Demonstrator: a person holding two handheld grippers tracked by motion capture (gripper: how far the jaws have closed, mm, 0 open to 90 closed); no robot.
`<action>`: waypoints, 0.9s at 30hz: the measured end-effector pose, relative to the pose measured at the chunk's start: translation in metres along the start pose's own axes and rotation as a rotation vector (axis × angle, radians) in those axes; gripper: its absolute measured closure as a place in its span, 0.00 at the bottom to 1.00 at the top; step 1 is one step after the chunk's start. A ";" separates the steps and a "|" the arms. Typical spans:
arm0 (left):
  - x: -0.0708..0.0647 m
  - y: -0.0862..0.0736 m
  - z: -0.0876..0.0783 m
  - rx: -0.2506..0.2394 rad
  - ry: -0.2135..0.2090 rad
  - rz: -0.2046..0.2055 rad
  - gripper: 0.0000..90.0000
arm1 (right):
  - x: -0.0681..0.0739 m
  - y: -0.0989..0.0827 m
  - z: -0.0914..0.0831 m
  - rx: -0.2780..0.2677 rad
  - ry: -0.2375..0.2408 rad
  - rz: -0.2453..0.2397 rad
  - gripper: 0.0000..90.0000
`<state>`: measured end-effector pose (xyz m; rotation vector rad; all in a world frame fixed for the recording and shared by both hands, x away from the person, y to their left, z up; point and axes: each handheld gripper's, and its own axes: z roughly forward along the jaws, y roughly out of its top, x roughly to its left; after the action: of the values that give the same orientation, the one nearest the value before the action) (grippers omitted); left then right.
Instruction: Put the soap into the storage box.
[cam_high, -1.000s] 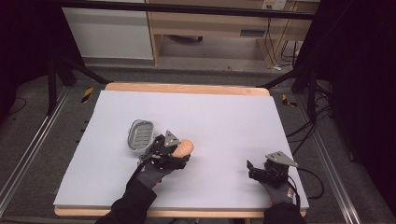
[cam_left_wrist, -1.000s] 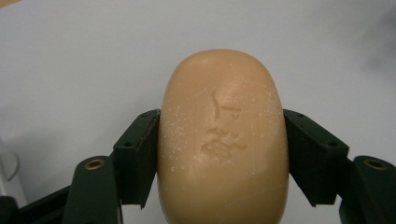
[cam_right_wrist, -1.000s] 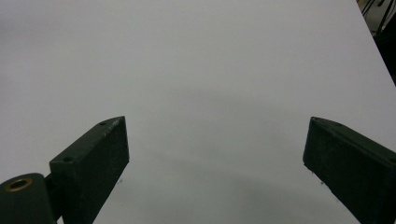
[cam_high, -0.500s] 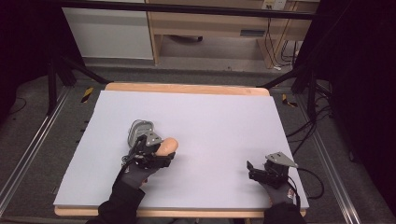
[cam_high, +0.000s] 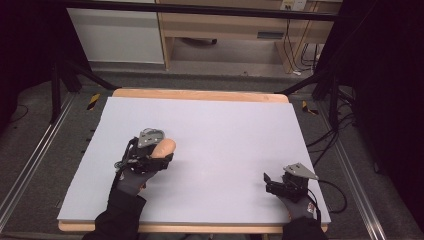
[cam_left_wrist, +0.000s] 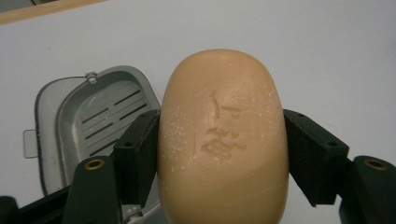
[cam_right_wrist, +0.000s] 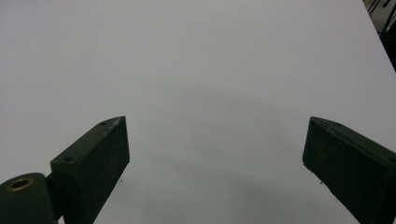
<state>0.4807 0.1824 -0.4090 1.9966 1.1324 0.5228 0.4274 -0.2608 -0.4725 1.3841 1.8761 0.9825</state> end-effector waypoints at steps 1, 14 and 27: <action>0.002 0.000 0.000 -0.002 0.005 -0.005 0.35 | 0.000 0.000 0.000 0.000 0.000 -0.001 0.08; 0.027 0.006 0.002 -0.009 0.050 -0.053 0.35 | 0.002 0.002 0.001 -0.002 0.004 -0.007 0.08; 0.042 0.005 0.015 0.008 0.097 -0.081 0.35 | 0.003 0.002 0.003 0.001 0.004 -0.008 0.08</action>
<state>0.5147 0.2107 -0.4153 1.9411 1.2712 0.5787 0.4299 -0.2568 -0.4725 1.3756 1.8831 0.9813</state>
